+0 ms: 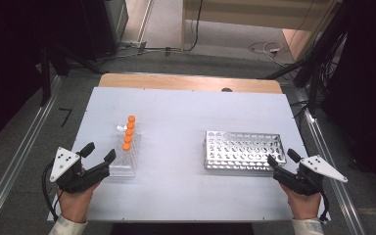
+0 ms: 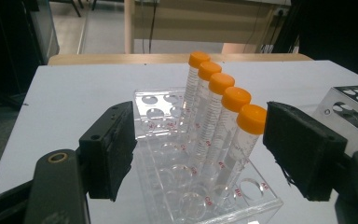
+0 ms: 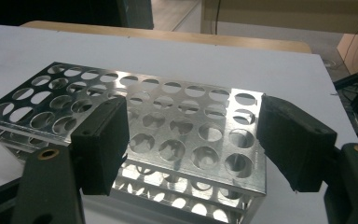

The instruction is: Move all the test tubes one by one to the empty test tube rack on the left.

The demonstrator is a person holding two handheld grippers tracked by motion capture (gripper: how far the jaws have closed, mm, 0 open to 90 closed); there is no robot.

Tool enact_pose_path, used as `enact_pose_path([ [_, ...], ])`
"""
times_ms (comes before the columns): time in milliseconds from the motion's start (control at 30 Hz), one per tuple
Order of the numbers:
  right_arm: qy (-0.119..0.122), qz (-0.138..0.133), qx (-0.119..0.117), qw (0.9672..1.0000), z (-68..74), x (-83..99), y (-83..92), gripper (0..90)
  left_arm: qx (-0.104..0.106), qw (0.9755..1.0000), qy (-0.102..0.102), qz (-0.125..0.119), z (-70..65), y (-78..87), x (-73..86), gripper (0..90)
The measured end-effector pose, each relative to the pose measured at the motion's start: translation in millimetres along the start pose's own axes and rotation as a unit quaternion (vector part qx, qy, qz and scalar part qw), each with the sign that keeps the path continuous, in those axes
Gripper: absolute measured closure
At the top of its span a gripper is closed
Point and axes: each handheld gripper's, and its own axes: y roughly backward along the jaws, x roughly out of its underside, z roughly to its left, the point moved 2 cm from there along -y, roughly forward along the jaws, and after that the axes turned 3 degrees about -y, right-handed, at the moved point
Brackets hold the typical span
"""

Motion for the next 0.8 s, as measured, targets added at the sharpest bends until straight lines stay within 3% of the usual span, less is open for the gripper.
enact_pose_path([
  [800,-0.020,0.010,0.042,0.9988,-31.3,18.1,16.5,23.6,-0.017,0.9998,-0.004,0.014,9.1,10.0,9.6,24.8],
])
